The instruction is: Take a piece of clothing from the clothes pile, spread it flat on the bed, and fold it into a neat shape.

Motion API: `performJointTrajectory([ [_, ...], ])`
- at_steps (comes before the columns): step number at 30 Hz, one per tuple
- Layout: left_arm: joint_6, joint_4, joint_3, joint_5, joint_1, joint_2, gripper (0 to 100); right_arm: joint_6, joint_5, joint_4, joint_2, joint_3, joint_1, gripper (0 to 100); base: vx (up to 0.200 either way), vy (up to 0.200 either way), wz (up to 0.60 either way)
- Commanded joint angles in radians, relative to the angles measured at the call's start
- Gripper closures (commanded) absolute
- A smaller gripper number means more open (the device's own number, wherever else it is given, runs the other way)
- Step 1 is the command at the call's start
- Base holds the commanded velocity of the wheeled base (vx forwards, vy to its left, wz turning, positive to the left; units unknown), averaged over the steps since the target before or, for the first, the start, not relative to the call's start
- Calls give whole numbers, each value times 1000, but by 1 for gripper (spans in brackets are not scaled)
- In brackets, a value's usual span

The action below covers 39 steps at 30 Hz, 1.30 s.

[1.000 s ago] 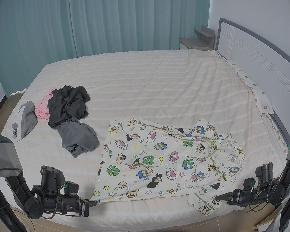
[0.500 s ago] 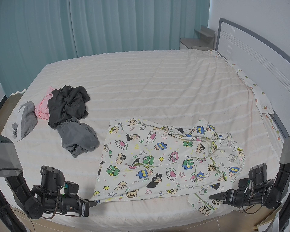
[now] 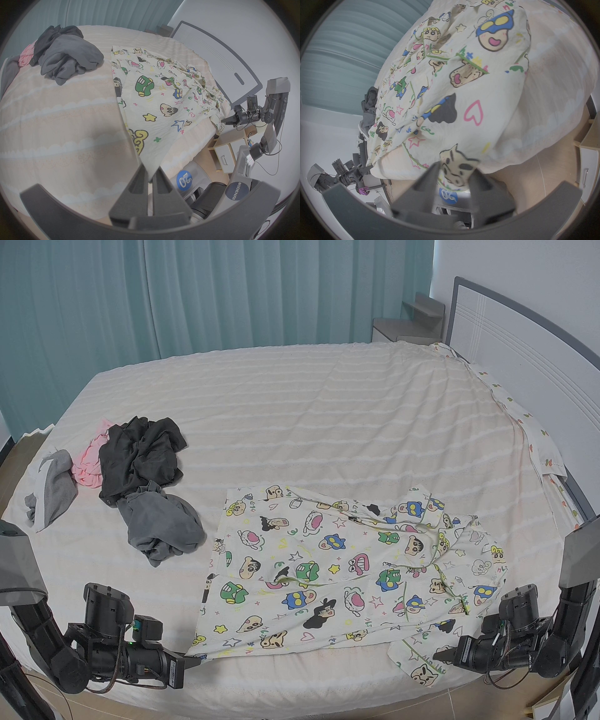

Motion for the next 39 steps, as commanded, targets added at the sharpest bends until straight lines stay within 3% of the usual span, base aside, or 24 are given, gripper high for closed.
performJointTrajectory([
  [1, 0, 0, 0, 0, 0, 1, 100, -2, -6, 0, 22, 18, 3, 100, 0, 0, 0],
  [11, 0, 0, 7, 1, 0, -5, 100, -23, -60, 77, -23, 18, -6, 100, 0, 0, 0],
  [15, 2, 0, 16, 1, 0, -5, 100, -60, -67, 207, -127, 18, -11, 100, 0, 0, 0],
  [29, 14, 1, 61, 11, 0, 1, 100, -318, -67, 480, -239, 18, -213, 100, 0, 0, 0],
  [33, 14, 1, 72, 11, -2, 3, 100, -365, -61, 542, -256, 18, -243, 100, 0, 0, 0],
  [39, 14, 1, 72, 11, -2, 3, 100, -368, -37, 545, -265, 18, -247, 100, 0, 0, 0],
])
